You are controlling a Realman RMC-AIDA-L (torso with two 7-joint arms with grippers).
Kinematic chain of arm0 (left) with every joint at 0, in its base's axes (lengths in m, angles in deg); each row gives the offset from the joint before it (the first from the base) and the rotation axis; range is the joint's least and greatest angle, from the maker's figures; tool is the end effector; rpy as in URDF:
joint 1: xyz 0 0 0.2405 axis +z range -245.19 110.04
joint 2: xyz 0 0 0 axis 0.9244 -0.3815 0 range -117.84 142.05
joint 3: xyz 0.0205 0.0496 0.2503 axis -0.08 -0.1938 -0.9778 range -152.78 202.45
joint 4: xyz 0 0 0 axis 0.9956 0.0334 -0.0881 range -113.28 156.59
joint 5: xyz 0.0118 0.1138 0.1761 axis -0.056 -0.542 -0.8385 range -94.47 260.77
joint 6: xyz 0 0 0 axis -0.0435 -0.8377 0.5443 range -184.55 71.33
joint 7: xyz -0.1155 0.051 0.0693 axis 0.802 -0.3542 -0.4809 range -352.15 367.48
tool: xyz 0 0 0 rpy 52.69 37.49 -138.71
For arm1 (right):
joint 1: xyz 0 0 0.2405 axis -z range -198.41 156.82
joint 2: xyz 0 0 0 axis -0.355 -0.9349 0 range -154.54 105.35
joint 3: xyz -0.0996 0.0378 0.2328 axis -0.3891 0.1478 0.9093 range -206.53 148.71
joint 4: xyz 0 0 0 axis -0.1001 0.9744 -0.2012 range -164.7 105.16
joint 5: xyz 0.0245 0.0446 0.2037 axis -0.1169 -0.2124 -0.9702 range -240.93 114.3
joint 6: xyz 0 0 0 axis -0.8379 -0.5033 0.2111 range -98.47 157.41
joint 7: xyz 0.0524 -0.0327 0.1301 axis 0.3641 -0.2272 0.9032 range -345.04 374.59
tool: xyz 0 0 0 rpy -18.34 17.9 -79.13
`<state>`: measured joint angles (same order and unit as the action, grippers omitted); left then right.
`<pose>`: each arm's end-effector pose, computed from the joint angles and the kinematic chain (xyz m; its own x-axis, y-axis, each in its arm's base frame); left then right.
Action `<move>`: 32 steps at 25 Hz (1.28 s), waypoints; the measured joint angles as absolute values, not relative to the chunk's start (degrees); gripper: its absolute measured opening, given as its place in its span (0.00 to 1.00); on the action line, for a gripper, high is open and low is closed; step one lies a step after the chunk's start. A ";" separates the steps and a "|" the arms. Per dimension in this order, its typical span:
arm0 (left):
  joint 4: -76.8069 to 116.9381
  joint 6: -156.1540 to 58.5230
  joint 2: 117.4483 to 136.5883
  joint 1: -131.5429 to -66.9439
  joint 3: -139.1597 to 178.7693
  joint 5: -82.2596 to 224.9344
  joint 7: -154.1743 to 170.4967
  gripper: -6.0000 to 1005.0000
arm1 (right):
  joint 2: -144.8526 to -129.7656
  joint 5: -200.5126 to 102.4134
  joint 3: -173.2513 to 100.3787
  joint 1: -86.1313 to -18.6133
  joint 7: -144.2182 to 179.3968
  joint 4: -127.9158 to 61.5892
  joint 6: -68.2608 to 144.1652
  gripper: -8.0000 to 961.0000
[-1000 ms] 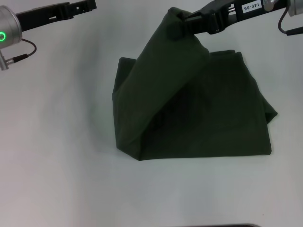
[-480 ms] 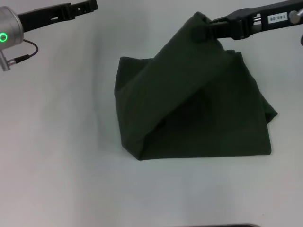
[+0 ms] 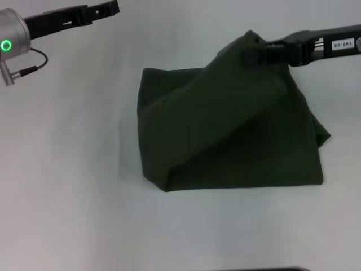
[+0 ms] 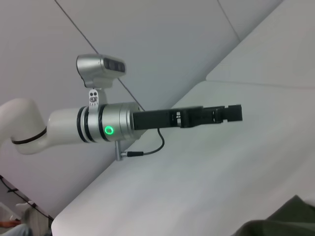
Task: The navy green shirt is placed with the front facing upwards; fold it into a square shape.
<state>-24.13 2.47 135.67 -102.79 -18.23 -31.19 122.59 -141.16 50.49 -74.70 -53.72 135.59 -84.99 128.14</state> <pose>-0.2412 0.4112 0.0075 0.4609 0.5826 0.6694 0.8726 -0.4350 -0.2222 0.2082 0.3471 0.0493 0.6273 -0.6632 -0.4082 -0.6908 -0.7159 0.1015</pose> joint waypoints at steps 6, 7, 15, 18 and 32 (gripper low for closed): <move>-24.14 2.48 135.68 -102.67 -18.33 -31.20 122.44 0.89 | -141.88 50.62 -74.69 -51.88 134.82 -84.78 127.95 0.05; -24.14 2.48 135.68 -102.66 -18.36 -31.20 122.42 0.89 | -141.87 50.70 -74.70 -51.64 134.85 -84.62 127.83 0.05; -24.01 2.54 135.69 -102.48 -18.49 -31.19 122.27 0.89 | -141.20 50.90 -74.45 -50.71 135.12 -84.08 127.76 0.05; -23.39 2.55 135.67 -102.54 -18.49 -31.19 122.21 0.89 | -141.23 50.93 -74.39 -50.06 134.82 -83.49 127.40 0.05; -22.93 2.54 135.76 -102.76 -18.31 -31.19 121.55 0.89 | -140.46 51.67 -74.26 -47.24 132.80 -77.76 124.38 0.05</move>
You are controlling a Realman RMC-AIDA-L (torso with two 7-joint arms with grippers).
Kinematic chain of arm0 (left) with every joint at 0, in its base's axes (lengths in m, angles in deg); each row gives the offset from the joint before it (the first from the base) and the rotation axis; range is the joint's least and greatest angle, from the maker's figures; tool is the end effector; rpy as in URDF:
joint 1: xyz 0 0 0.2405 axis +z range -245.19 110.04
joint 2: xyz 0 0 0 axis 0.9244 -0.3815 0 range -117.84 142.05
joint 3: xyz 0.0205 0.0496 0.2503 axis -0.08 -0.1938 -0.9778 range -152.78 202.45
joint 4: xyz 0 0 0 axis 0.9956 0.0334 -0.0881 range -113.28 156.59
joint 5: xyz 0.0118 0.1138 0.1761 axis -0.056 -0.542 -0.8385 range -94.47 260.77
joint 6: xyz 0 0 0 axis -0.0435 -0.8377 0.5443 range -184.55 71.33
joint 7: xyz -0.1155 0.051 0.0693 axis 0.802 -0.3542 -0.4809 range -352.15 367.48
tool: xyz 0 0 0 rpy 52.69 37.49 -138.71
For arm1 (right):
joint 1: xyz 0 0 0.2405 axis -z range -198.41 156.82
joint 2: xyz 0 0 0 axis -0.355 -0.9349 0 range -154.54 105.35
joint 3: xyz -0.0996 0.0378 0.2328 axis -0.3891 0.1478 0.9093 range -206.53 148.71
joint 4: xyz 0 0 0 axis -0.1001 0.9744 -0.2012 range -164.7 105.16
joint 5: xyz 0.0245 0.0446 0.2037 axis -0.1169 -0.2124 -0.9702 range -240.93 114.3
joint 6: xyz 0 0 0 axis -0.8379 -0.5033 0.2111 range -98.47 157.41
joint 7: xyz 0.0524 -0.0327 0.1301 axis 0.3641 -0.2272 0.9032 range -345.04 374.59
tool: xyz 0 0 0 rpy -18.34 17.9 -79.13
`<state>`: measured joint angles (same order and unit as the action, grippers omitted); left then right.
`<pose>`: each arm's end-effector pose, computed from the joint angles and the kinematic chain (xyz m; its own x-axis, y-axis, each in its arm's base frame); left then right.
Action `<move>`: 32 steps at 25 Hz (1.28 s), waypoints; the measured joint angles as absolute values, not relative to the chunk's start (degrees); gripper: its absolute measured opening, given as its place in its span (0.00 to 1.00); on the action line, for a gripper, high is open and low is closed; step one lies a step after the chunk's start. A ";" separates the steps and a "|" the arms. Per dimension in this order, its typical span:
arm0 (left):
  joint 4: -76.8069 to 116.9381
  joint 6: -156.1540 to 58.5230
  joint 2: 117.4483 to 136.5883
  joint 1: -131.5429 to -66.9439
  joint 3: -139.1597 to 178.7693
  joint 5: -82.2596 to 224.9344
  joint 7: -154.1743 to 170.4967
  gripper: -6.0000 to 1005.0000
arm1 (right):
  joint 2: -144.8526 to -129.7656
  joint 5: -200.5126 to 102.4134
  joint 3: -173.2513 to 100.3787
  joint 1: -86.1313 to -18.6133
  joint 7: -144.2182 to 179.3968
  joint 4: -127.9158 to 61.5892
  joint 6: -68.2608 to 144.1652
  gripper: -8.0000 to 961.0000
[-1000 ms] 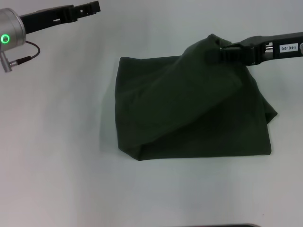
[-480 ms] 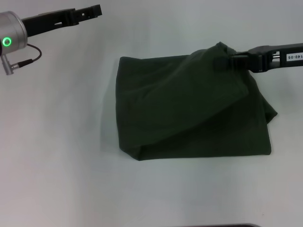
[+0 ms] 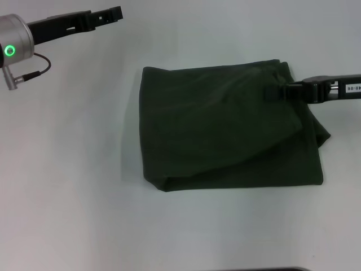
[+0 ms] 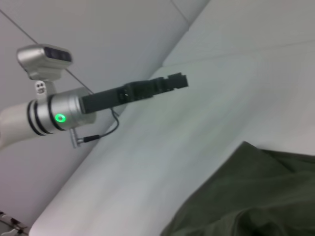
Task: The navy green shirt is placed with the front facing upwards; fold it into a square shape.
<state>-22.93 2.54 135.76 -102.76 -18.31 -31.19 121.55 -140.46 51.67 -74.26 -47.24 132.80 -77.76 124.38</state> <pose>-0.2435 0.4085 0.0016 0.4643 0.5918 0.6589 0.8710 -0.4400 -0.2186 0.2677 0.3197 0.0354 0.4954 -0.7677 -0.4065 -0.8103 -0.5770 0.1022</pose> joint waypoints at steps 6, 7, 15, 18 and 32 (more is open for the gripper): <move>-22.82 2.54 135.76 -102.73 -18.31 -31.19 121.48 0.89 | -140.10 52.46 -74.25 -46.00 132.81 -77.67 123.83 0.05; -22.80 2.54 135.76 -102.73 -18.34 -31.19 121.48 0.89 | -139.99 52.75 -74.23 -45.72 132.92 -77.65 123.83 0.05; -22.64 2.54 135.87 -102.67 -18.37 -31.14 121.48 0.89 | -139.37 53.42 -72.13 -42.86 132.84 -77.65 124.51 0.05; -22.58 2.53 135.86 -102.76 -18.44 -31.13 121.48 0.89 | -138.92 53.76 -71.82 -41.90 132.82 -77.51 124.60 0.05; -21.45 1.92 135.90 -102.90 -18.37 -31.10 120.92 0.89 | -138.89 58.06 -69.37 -40.77 131.39 -72.33 121.07 0.05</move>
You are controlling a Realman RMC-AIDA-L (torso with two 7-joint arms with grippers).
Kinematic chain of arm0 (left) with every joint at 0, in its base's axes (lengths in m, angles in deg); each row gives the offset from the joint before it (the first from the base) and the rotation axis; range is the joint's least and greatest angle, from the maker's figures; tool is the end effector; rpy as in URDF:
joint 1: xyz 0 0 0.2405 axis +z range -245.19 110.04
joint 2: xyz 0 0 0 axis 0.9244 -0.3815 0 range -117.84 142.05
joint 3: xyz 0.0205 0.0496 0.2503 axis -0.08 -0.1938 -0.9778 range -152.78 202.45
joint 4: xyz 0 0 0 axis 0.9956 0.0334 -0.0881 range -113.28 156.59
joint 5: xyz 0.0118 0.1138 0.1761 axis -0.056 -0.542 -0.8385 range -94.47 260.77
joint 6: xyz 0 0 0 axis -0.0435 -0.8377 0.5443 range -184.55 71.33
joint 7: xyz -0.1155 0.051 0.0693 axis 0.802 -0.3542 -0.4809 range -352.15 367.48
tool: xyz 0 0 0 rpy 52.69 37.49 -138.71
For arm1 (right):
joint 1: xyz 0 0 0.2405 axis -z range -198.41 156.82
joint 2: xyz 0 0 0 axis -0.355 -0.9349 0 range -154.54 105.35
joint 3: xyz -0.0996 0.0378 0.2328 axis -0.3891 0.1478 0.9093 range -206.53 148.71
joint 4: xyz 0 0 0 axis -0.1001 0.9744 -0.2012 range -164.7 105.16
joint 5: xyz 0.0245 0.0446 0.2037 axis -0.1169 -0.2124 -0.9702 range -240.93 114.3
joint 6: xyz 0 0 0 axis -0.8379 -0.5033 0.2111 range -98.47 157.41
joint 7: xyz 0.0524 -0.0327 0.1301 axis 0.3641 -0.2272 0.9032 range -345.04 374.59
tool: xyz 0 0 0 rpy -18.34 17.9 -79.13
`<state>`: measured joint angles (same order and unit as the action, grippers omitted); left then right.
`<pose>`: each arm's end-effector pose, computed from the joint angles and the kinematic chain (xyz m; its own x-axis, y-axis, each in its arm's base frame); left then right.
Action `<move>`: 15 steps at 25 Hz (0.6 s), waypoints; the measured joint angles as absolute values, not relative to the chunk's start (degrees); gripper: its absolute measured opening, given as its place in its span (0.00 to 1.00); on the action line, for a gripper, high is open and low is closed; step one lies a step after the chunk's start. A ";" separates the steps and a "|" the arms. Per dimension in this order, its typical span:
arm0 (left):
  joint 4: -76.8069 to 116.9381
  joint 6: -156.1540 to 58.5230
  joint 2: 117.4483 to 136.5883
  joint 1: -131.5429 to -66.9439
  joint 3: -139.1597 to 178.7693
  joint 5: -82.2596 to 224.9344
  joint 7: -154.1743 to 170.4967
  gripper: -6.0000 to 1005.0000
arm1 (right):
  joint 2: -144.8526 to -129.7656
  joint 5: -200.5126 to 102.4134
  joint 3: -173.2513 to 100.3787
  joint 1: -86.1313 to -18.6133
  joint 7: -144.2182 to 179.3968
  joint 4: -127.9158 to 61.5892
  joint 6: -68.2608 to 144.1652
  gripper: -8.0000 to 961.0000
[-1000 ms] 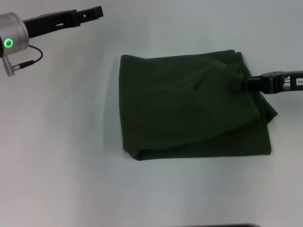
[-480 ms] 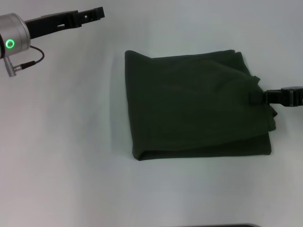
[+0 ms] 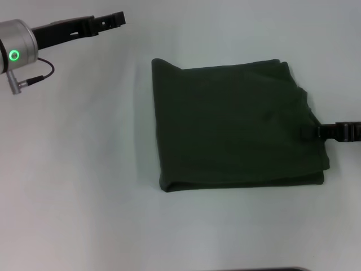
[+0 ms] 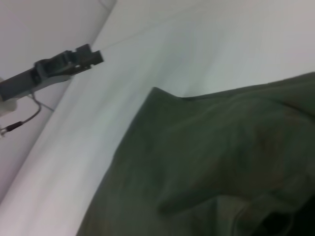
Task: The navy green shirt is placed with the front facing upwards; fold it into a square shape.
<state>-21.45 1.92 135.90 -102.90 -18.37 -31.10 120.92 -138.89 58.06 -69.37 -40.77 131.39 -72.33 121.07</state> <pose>-0.2459 0.4069 -0.0049 0.4580 0.6027 0.6534 0.8753 -0.4342 -0.2131 0.3359 0.2797 0.0375 0.3370 -0.8570 -0.3898 -0.9239 -0.3807 0.0381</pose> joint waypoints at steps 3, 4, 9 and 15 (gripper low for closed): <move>-21.37 1.92 135.87 -102.90 -18.30 -31.10 120.82 0.89 | -138.83 58.74 -69.00 -40.59 131.39 -72.31 120.60 0.05; -21.34 1.92 135.86 -102.90 -18.28 -31.10 120.74 0.89 | -138.83 59.26 -68.74 -40.54 131.38 -72.30 120.36 0.05; -21.32 1.92 135.85 -102.91 -18.23 -31.10 120.66 0.89 | -138.84 60.94 -67.72 -40.48 131.37 -72.27 119.68 0.05; -21.23 1.93 135.92 -102.91 -18.23 -31.10 120.60 0.89 | -139.03 61.04 -67.68 -40.48 131.35 -72.15 118.98 0.05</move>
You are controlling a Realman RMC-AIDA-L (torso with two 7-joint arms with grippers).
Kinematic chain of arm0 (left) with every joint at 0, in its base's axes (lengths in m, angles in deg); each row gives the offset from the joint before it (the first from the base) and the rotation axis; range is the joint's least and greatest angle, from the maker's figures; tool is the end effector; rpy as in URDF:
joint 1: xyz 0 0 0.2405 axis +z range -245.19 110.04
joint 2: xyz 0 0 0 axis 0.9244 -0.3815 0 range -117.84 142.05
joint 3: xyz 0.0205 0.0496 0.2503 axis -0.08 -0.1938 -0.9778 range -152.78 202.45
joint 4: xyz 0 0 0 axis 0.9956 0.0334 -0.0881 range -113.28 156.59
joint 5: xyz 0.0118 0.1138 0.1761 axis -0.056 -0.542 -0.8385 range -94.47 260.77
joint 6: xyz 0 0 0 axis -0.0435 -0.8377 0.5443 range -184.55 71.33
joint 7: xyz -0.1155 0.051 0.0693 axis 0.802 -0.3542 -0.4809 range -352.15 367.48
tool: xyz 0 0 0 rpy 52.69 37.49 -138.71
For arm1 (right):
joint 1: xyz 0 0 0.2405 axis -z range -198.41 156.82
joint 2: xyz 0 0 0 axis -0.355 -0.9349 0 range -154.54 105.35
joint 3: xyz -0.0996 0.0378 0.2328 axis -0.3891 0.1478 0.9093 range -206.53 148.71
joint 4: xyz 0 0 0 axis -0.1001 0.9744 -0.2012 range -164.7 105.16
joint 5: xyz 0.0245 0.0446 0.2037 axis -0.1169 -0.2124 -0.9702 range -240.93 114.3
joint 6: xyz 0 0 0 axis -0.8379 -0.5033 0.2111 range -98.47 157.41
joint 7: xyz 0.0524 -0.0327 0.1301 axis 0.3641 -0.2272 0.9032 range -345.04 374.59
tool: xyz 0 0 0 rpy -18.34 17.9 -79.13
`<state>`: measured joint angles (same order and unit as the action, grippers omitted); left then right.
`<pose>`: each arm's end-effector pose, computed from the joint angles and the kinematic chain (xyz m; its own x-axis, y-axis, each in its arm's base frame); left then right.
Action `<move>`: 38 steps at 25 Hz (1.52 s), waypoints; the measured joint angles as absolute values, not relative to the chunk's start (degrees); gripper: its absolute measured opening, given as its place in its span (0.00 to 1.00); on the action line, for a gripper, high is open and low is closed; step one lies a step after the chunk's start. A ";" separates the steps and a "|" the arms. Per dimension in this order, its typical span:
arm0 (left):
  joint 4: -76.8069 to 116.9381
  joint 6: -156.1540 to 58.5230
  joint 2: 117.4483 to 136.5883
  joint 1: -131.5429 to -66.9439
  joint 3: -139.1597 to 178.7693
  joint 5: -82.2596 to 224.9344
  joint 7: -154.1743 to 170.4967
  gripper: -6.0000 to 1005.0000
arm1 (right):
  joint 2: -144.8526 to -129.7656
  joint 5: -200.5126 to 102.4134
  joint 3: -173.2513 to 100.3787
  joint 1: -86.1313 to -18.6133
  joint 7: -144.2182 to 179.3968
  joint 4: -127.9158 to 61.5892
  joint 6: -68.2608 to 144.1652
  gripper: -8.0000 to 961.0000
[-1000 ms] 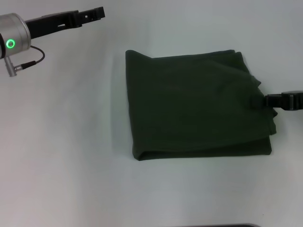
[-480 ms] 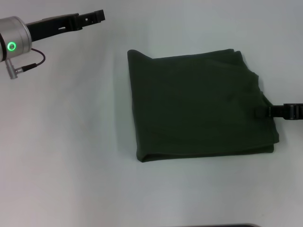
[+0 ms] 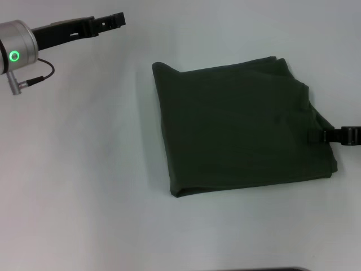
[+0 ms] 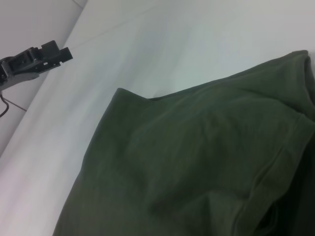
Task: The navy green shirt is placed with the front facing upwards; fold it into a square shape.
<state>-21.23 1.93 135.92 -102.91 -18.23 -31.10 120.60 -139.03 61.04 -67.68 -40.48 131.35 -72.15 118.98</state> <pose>-0.2465 0.4065 -0.0056 0.4590 0.6028 0.6527 0.8748 -0.4350 -0.2135 0.3475 0.2775 0.0381 0.3202 -0.8651 -0.3861 -0.9391 -0.3435 -0.0092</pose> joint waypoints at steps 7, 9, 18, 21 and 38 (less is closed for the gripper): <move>-21.23 1.93 135.94 -102.91 -18.14 -31.10 120.60 0.89 | -139.11 61.05 -67.63 -40.39 131.32 -72.00 118.34 0.05; -21.23 1.93 135.94 -102.91 -18.14 -31.10 120.60 0.89 | -138.93 61.05 -67.54 -40.45 131.31 -71.30 118.32 0.06; -21.23 1.92 135.88 -102.97 -18.05 -30.84 120.20 0.89 | -138.09 61.05 -63.36 -40.18 131.30 -69.12 118.31 0.15; -21.23 1.93 135.85 -102.98 -18.05 -30.53 120.09 0.89 | -138.04 61.05 -60.67 -39.80 131.30 -69.51 118.75 0.26; -21.19 1.86 135.85 -103.18 -18.35 -28.91 117.69 0.89 | -137.79 60.59 -58.44 -44.33 134.54 -68.41 118.00 0.89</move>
